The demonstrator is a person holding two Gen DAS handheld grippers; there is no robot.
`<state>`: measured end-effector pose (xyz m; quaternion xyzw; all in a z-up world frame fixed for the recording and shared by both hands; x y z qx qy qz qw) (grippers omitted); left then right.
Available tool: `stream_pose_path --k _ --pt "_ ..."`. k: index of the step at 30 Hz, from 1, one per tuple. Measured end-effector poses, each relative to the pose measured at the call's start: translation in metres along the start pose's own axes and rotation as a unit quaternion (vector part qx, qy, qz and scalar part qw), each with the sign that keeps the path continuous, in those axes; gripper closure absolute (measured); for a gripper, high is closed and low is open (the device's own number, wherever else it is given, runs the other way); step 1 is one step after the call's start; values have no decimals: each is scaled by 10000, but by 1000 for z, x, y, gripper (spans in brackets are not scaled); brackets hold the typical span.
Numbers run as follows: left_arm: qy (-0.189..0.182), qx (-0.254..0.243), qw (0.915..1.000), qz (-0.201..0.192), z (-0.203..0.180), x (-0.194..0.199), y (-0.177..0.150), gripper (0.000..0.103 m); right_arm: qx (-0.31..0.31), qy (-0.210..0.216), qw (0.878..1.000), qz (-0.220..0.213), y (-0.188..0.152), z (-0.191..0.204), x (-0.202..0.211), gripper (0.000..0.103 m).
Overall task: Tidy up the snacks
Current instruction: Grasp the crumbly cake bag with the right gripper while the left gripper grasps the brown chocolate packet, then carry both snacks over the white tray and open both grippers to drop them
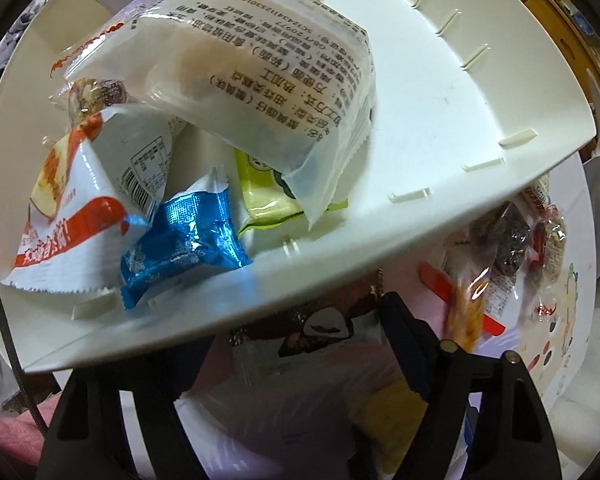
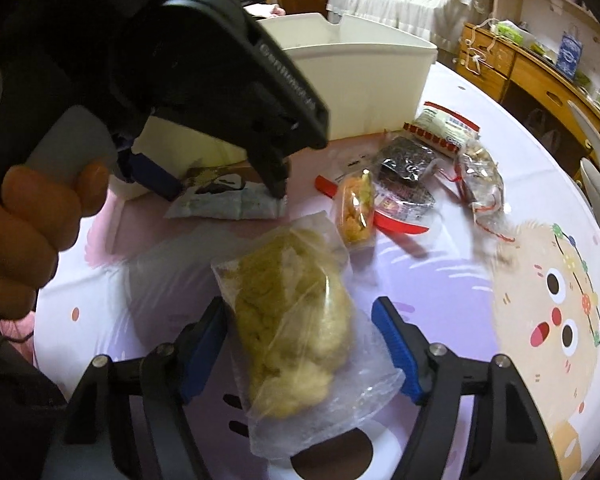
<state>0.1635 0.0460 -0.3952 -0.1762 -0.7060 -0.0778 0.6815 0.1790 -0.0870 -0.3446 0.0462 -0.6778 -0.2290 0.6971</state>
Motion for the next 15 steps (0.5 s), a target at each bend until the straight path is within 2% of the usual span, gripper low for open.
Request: stream_pose_path --k 2,6,12,13,15 --pt "123 -73 9999 64 -3 -1 -1 28 -134 -67 9999 -8 1 -2 1 48" --pt "184 -96 9997 99 -9 1 2 41 -341 -115 9993 56 1 -3 2 49" --pt "66 -219 9997 132 -6 8 -1 71 -845 -30 9962 188 2 -8 4 49" --pt "5 -244 9996 151 -8 9 -4 80 -938 -12 9954 216 2 -10 5 49" --pt "-130 -306 9992 217 -9 9 -6 86 -1137 5 9932 267 -1 -12 6 49"
Point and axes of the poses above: each gripper's, at about its wrist camera, not at the fingertips, and x roughly against the way its jaws point, z to its left, y to its top, the point moved 7 cm from there along -x, roughly the way its jaws point, and after that the axes turned 9 degrees about z, right-handed, at the moved point
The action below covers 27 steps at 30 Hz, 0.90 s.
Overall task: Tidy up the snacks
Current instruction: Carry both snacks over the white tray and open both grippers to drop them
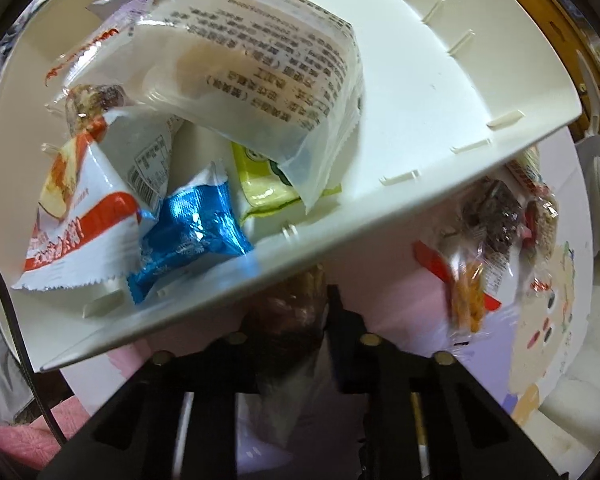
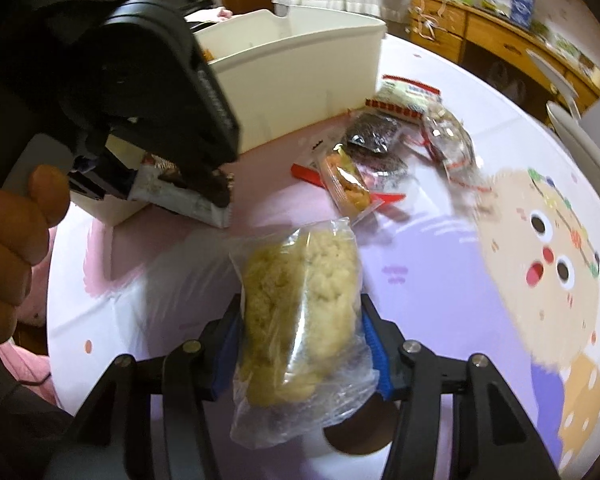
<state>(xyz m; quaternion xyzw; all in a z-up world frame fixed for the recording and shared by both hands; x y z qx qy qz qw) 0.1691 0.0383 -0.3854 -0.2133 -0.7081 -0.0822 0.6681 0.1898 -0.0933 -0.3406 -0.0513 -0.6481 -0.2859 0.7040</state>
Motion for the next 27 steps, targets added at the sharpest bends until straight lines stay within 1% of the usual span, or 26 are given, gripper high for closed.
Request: stream_pose_path --k 3,5,8,13,19,22,24,25,27 --pt "-198 -81 9997 77 2 0 -4 88 -347 21 9994 51 -7 -4 4 49" --pt "-258 -133 9995 131 6 -1 -7 89 -614 36 9981 47 -12 -8 7 49" --pt "-383 -199 9990 133 15 4 -13 89 -912 1 9958 35 -18 -11 14 49" --pt "-511 -509 9974 89 19 17 -27 89 -1372 -42 9905 38 -30 -15 24 49" --pt "-555 -1193 9912 105 25 38 -57 89 -2029 -63 9792 30 -52 -12 46 49" --pt "-498 -1485 9876 -48 29 52 -68 89 -2298 -73 9732 -27 -58 -6 59 49" --pt "-502 -1647 9850 -78 27 63 -76 89 -2444 -119 9696 -65 -61 -1 67 49" --pt "-503 -1727 9836 -106 36 75 -80 89 -2523 -134 9675 -83 -63 2 70 49" --pt "-500 -1927 9797 -214 40 89 -86 89 -2639 -137 9644 -129 -64 6 75 49"
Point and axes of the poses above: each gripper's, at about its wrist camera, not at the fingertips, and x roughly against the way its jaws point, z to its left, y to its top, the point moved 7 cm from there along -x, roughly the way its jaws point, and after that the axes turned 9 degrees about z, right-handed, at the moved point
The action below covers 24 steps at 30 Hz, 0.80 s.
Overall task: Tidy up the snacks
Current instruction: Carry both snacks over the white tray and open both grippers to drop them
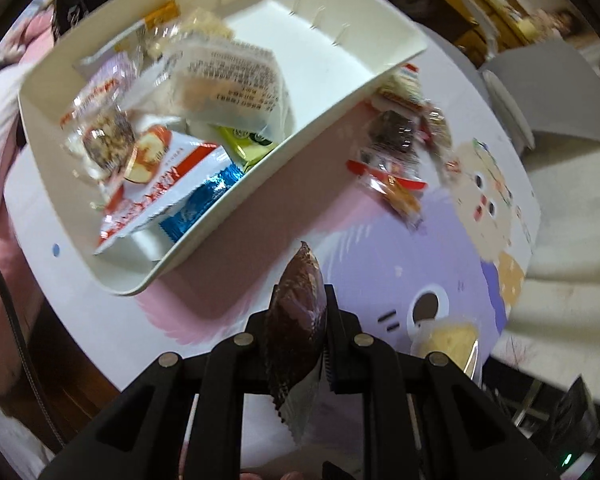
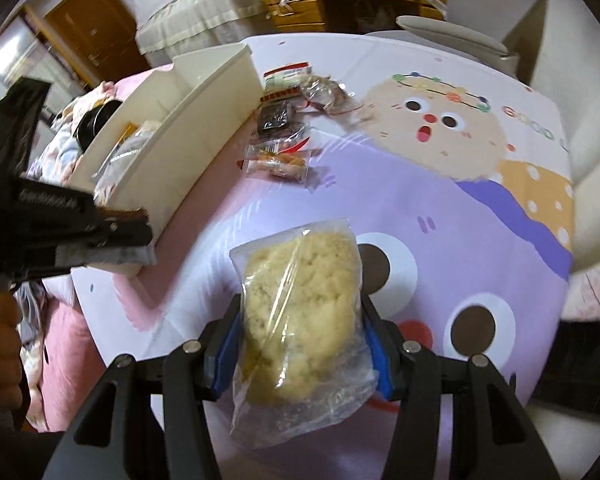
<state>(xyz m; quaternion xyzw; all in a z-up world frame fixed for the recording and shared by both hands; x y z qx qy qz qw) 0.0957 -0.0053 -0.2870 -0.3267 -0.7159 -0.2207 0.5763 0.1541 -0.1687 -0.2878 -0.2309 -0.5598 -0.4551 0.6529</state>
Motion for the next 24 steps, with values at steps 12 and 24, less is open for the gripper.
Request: stream_pose_path --k 12,24 --pt "-179 -797 9942 -701 11 76 -2 89 -346 352 9979 -411 -14 37 31 49" --pt "-529 -1619 9816 -859 40 125 46 89 -689 345 9920 -1000 14 98 51 49"
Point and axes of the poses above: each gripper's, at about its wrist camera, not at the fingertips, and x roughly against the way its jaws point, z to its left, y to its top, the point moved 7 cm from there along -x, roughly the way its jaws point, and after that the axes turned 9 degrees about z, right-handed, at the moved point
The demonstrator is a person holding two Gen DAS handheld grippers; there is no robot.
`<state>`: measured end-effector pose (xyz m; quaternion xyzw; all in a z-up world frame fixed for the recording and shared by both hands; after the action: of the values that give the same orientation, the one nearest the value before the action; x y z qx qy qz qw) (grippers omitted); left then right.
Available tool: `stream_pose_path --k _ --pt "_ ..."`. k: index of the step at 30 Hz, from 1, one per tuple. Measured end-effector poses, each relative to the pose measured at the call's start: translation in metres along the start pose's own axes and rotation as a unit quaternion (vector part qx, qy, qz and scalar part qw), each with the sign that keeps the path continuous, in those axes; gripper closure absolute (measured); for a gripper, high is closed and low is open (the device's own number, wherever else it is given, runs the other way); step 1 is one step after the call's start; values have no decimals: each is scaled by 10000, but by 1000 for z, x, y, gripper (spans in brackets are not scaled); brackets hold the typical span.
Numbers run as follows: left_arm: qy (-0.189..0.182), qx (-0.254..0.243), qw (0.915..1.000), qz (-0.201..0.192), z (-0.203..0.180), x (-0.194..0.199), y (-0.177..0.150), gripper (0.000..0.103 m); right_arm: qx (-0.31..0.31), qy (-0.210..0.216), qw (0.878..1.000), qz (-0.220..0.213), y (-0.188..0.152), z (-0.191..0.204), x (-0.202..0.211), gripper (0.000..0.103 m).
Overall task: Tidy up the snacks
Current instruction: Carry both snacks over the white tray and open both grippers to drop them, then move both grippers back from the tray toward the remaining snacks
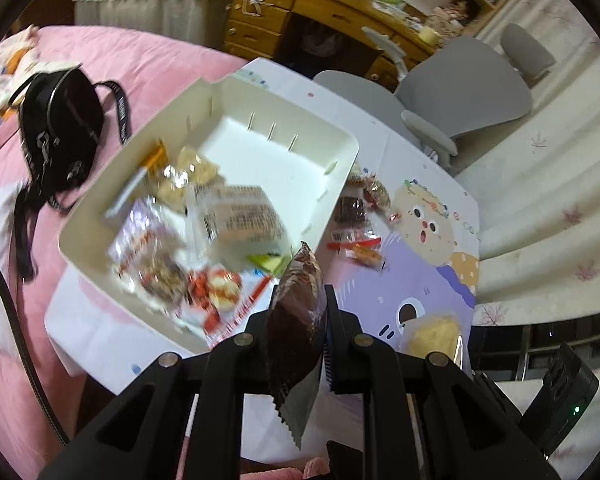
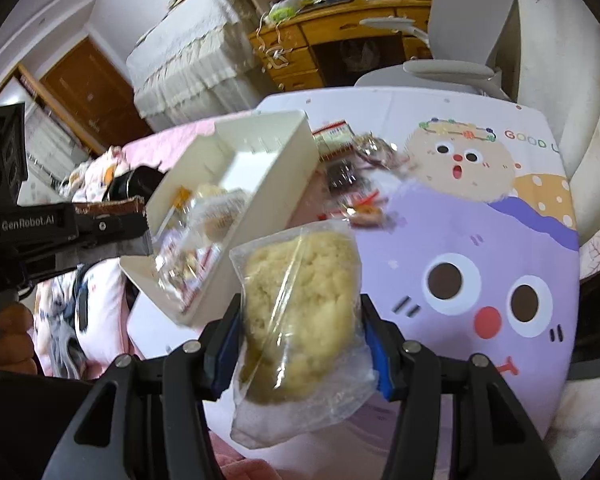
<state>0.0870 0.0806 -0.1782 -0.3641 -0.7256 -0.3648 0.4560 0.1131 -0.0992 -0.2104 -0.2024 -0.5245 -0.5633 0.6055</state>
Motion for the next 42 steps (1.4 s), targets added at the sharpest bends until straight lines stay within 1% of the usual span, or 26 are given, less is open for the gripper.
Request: stream_pose_path --k 5,9,13,16,19,24,25,26,27,28,29,31,32,33,35,39,42 --pt "-133 -247 9996 -81 25 17 25 89 -151 -7 9995 -281 14 33 -2 49" --pt "-234 -624 9978 -18 43 22 40 89 -183 -26 9986 -494 27 63 -8 49" --pt "-334 -1131 9930 81 58 26 57 89 -274 -8 9971 -707 39 91 -17 49" --pt "-321 -1474 9885 96 67 30 67 89 -347 0 9960 -819 46 108 -27 49" --pt "-320 -1698 9849 117 76 32 75 89 -436 48 9954 -855 51 125 -37 49" --pt "-384 -1835 9821 162 92 33 85 88 -520 190 9928 -1062 60 148 -46 49" --pt "-390 -1839 9820 163 96 34 87 84 -541 183 9924 -1086 61 150 -47 49" --pt "-410 -1823 9823 162 100 35 90 72 -560 174 9925 -1076 61 152 -49 49" --pt "-394 -1814 9825 145 104 35 92 64 -625 141 9927 -1019 61 153 -53 48" --pt "-391 -1808 9827 126 107 36 94 49 -702 119 9927 -969 60 153 -56 47" --pt "-415 -1804 9827 104 110 37 96 43 -757 118 9926 -943 60 153 -58 46" --pt "-447 -1816 9823 97 113 38 97 40 -894 131 9917 -916 57 151 -61 46" --pt "-438 -1833 9820 124 114 38 97 37 -971 119 9911 -900 55 150 -62 46" --pt "-409 -1842 9819 149 116 36 98 36 -1037 94 9906 -885 53 149 -63 46" --pt "-410 -1836 9819 214 118 33 98 36 -1158 12 9896 -854 49 146 -65 46" --pt "-468 -1782 9819 439 122 23 93 36 -1413 -204 9876 -645 31 140 -69 46" --pt "-492 -1850 9796 616 120 15 89 36 -1593 -411 9852 -486 17 133 -67 46"
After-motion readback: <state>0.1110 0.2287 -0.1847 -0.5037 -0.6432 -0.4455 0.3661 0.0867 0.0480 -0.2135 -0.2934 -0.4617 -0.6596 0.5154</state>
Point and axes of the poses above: each gripper's, at about its wrist camera, not at the fingertips, and x roughly against the way its jaws point, z to its left, y to its top, the point moved 7 cm from there along -x, roughly the way its jaws point, and after that the axes turned 9 degrees about z, right-handed, at the moved point
